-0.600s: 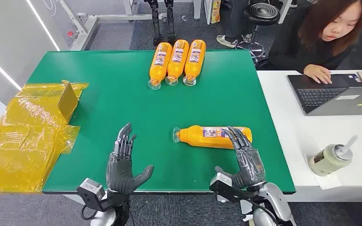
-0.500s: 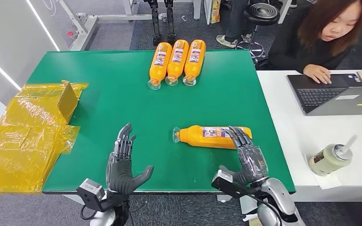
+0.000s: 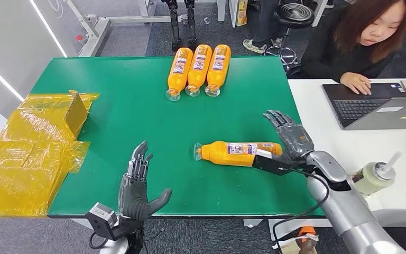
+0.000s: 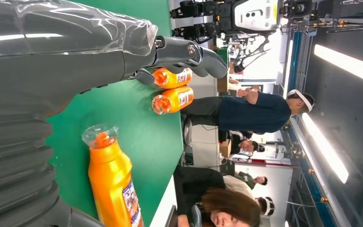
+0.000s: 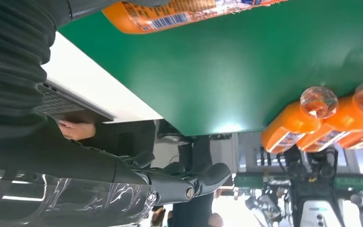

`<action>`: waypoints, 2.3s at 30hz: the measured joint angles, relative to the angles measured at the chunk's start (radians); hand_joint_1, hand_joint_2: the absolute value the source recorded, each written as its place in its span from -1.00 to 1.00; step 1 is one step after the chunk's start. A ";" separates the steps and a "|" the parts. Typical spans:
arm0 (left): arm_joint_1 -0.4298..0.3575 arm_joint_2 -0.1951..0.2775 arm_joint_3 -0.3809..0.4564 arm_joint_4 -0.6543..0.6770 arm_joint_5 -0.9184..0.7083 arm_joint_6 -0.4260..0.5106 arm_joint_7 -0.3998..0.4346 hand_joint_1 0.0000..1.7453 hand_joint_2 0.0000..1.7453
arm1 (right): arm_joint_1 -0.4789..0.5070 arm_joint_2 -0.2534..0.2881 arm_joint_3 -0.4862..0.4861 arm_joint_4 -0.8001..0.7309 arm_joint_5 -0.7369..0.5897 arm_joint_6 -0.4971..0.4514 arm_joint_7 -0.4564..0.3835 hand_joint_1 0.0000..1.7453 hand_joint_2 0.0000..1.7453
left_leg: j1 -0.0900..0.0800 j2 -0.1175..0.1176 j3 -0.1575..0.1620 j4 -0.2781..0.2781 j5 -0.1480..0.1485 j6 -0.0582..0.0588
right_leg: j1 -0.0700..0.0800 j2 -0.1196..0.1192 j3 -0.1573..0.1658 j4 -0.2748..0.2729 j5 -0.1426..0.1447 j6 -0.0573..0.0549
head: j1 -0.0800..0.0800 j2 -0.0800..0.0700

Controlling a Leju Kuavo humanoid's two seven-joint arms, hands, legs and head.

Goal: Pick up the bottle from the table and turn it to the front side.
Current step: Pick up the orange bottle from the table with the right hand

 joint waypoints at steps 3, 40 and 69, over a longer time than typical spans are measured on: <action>0.001 0.001 0.000 0.000 0.001 -0.001 0.000 -1.00 1.00 | -0.085 -0.009 0.049 0.062 -0.058 0.096 -0.015 -1.00 1.00 | 0.000 0.000 0.000 0.000 0.000 0.000 | 0.000 0.000 0.000 0.000 0.000 0.000 | 0.000 0.000; 0.057 0.037 0.000 -0.047 0.067 -0.014 0.040 -1.00 1.00 | -0.394 -0.011 0.780 0.427 -0.569 0.310 -0.040 -1.00 1.00 | 0.000 -0.003 0.001 0.000 0.001 0.001 | 0.000 -0.003 0.001 -0.001 0.000 0.000 | 0.000 0.000; 0.076 0.053 0.000 -0.084 0.079 0.007 0.035 -1.00 1.00 | -0.291 -0.087 0.699 0.223 -0.442 0.092 -0.021 1.00 1.00 | 0.000 -0.002 0.008 0.000 0.000 0.001 | 0.000 -0.002 0.009 -0.001 -0.001 0.000 | 0.000 0.000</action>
